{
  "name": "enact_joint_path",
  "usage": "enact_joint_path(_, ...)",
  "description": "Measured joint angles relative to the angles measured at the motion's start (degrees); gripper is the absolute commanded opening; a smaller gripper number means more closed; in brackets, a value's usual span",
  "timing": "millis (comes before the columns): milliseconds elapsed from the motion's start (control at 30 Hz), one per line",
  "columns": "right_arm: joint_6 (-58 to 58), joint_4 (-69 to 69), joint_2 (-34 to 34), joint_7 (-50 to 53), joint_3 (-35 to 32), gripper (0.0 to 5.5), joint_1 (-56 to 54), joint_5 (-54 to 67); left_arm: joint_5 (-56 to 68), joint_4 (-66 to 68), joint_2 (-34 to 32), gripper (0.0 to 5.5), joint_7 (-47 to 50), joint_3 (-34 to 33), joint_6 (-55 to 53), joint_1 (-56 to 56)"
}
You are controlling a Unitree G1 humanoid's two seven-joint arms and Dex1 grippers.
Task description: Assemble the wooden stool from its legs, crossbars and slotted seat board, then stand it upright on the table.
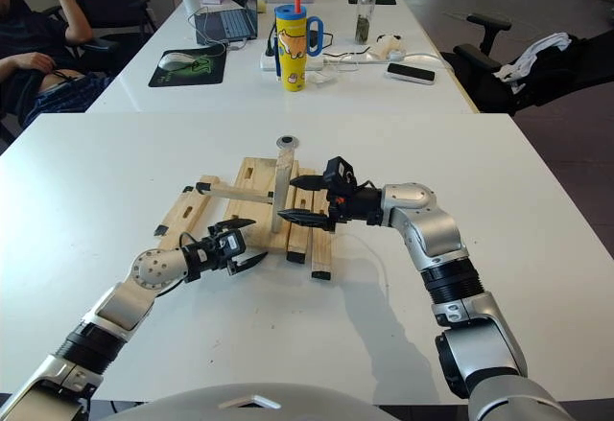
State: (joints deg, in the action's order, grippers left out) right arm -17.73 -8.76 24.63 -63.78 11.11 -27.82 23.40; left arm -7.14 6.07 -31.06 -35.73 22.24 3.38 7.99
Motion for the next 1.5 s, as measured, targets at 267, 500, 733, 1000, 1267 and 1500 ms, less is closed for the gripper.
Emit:
enact_joint_path(267, -2.73, -3.09, 2.97, 3.71, -11.63, 2.74, -2.36, 5.83, -0.02, -2.01, 6.00, 3.82, 4.79, -0.26, -10.22, 0.65)
enact_joint_path(500, -9.27, 1.46, -1.56, 11.78, -18.16, 1.64, -6.97, 17.04, 0.11, -3.29, 6.60, 3.82, 5.32, -0.34, -12.89, 0.66)
enact_joint_path(733, -10.14, 12.81, -15.88, 37.14, -27.20, 0.52, -28.65, 37.83, 0.21, -2.97, 6.71, 3.82, 5.32, 0.10, -12.67, 0.89)
enact_joint_path(1000, -18.78, 17.05, -16.48, 43.46, -19.82, 0.02, -23.29, 37.54, 0.18, -2.35, 6.92, 3.82, 5.81, 0.17, -12.69, 0.85)
enact_joint_path(1267, -25.36, 23.39, -11.00, 42.79, -6.61, 0.02, -4.39, 29.34, 0.06, -2.11, 6.96, 3.82, 6.34, -0.04, -12.90, 0.46)
enact_joint_path(1500, -17.56, 19.05, -15.82, 44.65, -23.19, 0.02, -10.80, 39.21, 0.50, -1.93, 7.16, 3.82, 6.31, -0.07, -12.74, 0.51)
